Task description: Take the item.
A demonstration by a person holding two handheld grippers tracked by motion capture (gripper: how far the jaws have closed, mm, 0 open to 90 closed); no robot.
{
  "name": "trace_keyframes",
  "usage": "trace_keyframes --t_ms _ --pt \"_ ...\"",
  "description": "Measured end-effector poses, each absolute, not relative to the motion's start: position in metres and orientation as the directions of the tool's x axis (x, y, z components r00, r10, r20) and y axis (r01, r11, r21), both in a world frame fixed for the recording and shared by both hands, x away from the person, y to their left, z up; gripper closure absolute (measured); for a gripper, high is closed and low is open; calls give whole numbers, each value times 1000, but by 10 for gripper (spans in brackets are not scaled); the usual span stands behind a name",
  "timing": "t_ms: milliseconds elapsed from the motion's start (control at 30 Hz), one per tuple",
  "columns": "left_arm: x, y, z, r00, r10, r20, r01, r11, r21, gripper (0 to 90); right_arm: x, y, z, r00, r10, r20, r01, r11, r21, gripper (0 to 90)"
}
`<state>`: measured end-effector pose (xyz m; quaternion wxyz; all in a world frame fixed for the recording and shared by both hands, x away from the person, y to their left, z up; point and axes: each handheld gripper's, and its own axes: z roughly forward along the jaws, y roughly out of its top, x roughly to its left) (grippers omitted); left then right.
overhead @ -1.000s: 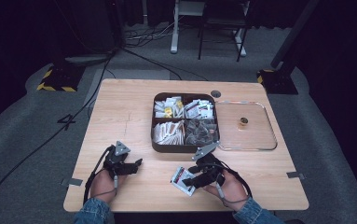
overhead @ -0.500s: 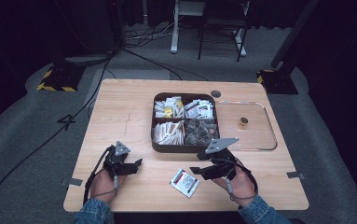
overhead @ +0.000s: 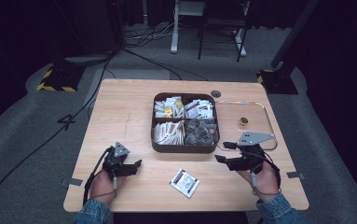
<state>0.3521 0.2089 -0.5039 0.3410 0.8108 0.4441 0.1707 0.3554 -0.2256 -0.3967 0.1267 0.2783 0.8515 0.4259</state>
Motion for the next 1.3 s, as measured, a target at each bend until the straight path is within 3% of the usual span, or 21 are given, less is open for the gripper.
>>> trace_keyframes --t_ms 300,600,967,1300 --pt "353 209 -504 550 835 -26 603 -375 704 251 358 -267 -399 -752 659 -3 395 455 798 372" --pt "353 209 -504 550 834 -26 603 -375 704 251 370 -299 -423 -698 716 -4 460 452 765 338" --pt "353 209 -504 550 835 -26 603 -375 704 251 377 -306 -447 -670 740 -54 479 488 730 285" --pt "353 209 -504 550 835 -27 603 -375 704 251 381 -295 -468 -716 698 1 527 540 656 250"
